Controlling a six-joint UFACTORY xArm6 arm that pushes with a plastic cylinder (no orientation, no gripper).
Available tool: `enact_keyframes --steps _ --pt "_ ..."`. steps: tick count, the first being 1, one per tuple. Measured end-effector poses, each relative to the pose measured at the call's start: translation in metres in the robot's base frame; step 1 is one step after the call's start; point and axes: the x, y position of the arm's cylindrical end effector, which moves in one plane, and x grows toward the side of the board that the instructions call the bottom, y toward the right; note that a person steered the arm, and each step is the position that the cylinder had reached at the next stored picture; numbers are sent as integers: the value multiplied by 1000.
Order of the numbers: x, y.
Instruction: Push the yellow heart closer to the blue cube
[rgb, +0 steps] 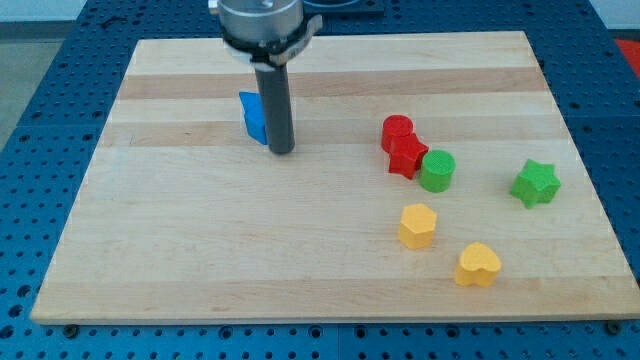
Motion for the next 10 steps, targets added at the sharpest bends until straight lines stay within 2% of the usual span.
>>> enact_keyframes --steps 2,3,6,7,8,10 --pt "112 32" --pt "159 88" --pt "163 255" --pt "146 279" --pt "134 259" --pt "151 187"
